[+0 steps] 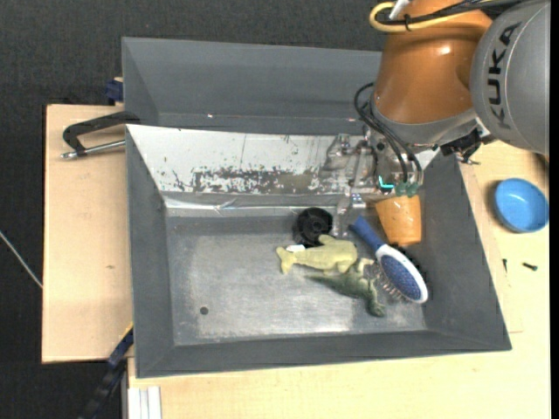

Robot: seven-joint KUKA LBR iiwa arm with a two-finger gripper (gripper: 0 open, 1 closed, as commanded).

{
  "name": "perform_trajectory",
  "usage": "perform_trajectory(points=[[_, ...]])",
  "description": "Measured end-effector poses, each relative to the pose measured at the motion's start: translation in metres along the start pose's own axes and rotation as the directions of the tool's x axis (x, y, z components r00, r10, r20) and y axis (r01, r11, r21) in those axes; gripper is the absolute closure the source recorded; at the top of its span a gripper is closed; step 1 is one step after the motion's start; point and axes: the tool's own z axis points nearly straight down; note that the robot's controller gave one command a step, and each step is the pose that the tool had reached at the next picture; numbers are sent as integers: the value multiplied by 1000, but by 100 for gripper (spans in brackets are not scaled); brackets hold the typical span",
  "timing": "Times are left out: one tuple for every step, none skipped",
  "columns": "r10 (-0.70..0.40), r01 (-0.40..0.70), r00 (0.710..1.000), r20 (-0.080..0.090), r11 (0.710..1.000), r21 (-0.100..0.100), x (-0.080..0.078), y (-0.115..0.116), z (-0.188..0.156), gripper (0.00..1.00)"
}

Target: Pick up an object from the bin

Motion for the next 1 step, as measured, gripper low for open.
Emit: perform_trajectory(points=[[10,-10,1000,26,1000,-2,28,-5,142,0]])
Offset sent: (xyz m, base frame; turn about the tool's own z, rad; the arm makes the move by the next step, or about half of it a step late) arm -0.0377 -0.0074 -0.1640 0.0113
